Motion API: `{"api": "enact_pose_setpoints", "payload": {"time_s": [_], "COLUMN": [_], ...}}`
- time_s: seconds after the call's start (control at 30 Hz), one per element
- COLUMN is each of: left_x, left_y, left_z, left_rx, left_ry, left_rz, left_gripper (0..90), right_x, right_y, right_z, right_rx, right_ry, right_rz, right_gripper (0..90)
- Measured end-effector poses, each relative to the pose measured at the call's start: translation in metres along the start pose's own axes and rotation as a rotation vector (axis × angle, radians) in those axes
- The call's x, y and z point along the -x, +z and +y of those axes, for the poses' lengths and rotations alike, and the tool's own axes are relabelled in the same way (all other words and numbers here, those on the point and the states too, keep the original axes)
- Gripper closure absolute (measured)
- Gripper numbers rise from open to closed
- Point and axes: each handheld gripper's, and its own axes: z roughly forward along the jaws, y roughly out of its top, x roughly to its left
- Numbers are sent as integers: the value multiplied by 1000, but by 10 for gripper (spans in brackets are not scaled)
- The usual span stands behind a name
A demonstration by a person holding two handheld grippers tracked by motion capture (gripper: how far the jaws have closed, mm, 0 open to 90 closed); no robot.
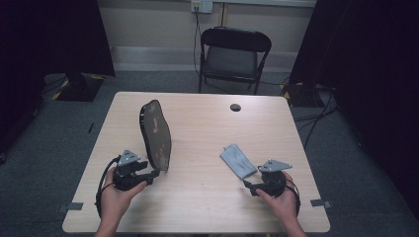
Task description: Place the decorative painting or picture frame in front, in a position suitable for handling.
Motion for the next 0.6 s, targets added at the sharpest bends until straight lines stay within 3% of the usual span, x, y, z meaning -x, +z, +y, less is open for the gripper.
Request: {"api": "enact_pose_setpoints", "payload": {"time_s": [0.3,0.37,0.47,0.6], "left_x": [-6,-8,-8,-10], "left_y": [-3,-2,-1,-3], "left_z": [0,0,0,2], "left_rx": [-4,-7,-7,-29], "left_ry": [-8,-42,-54,-66], "left_rz": [-2,-19,-38,-15], "left_gripper": [536,551,651,759], "right_x": [2,3,4,3], "right_y": [-1,0,1,1], "right_z": [-2,-2,-2,-2], "right_rx": [2,0,4,2], "right_ry": [8,14,12,9], "right_rz": [-5,-4,-4,-5], "right_gripper": [198,199,200,199]}}
